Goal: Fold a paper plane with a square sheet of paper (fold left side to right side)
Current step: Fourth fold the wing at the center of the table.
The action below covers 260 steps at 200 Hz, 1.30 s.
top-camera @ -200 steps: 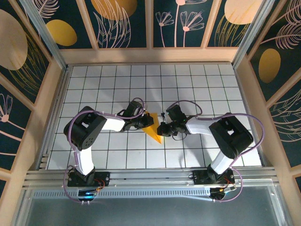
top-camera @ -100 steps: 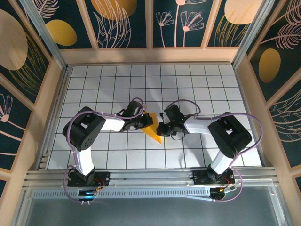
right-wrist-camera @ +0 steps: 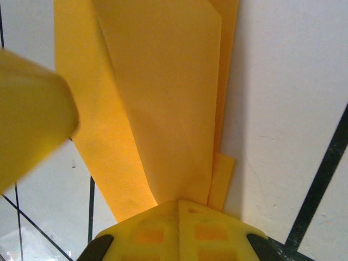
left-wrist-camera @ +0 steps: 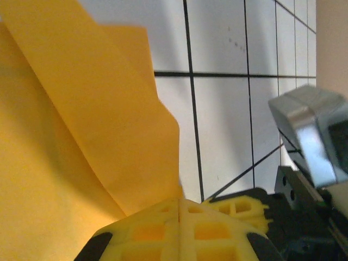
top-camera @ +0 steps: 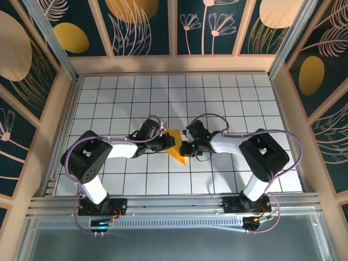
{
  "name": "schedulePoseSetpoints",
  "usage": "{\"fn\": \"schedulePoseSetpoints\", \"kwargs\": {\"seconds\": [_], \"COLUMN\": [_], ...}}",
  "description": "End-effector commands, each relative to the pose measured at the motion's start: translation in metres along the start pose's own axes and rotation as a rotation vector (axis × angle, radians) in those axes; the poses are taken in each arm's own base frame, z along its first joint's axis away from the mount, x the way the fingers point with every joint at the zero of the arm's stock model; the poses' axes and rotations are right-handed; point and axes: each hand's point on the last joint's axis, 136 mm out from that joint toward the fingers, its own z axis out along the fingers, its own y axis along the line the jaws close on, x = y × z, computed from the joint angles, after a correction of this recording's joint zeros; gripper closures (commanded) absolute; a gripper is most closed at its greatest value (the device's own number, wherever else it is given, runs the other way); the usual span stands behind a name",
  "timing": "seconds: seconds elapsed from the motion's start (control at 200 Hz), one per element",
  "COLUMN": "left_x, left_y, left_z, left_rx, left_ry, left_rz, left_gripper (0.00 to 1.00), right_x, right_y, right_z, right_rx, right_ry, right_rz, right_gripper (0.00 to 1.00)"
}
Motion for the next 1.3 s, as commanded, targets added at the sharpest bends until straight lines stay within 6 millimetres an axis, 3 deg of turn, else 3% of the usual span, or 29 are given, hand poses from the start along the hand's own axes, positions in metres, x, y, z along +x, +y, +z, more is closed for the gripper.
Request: {"fn": "schedulePoseSetpoints", "kwargs": {"seconds": [0.0,0.36,0.891,1.296], "left_x": [0.006,0.010,0.004,-0.031], "left_y": [-0.011,0.003,0.052,0.066], "left_z": [0.006,0.020,0.027,0.016], "left_rx": [0.056,0.021,-0.203,-0.228], "left_ry": [0.020,0.043,0.017,-0.041], "left_rz": [0.004,0.006,-0.013,-0.032], "left_gripper": [1.00,1.00,1.00,1.00], "right_x": [0.039,0.044,0.051,0.057], "right_y": [-0.060,-0.065,-0.081,-0.086], "right_z": [0.014,0.015,0.013,0.015], "right_rx": [0.249,0.290,0.367,0.380], "right_ry": [0.113,0.133,0.173,0.194], "right_rz": [0.032,0.013,-0.018,-0.023], "right_gripper": [1.00,1.00,1.00,1.00]}}
